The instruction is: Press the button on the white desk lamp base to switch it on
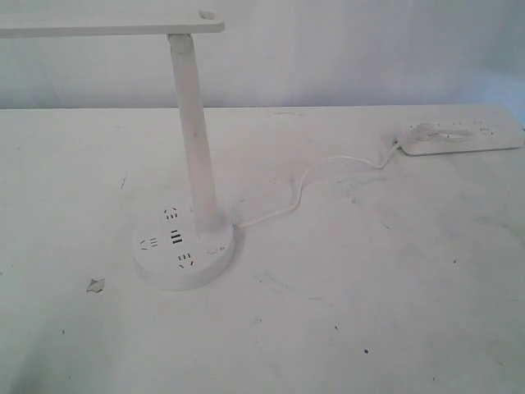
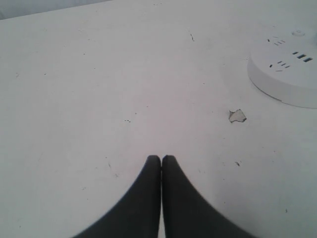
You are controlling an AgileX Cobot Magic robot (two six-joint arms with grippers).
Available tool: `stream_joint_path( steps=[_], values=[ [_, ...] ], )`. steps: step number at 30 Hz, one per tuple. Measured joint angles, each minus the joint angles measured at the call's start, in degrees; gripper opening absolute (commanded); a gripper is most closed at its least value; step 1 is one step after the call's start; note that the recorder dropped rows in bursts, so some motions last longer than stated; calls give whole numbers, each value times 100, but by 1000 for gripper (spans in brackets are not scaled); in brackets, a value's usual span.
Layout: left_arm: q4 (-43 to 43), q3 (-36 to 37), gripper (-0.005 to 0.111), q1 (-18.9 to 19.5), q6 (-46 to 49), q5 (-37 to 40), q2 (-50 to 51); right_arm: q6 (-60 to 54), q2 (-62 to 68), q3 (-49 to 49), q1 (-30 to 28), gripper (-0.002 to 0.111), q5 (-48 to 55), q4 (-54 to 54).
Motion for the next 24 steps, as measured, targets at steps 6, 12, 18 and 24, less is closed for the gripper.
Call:
stream_joint_path(
  steps=[6, 12, 18, 24],
  values=[
    [0, 0, 0, 0, 0, 0, 0, -258, 1077, 0, 141, 0, -59, -435],
    [0, 0, 0, 0, 0, 0, 0, -965, 2769, -191, 824, 0, 286, -518],
    [0, 0, 0, 0, 0, 0, 0, -1495, 4624, -854, 2284, 0, 1548, -867],
    [0, 0, 0, 0, 0, 0, 0, -1555, 5538, -1090, 2734, 0, 1664, -687]
  ],
)
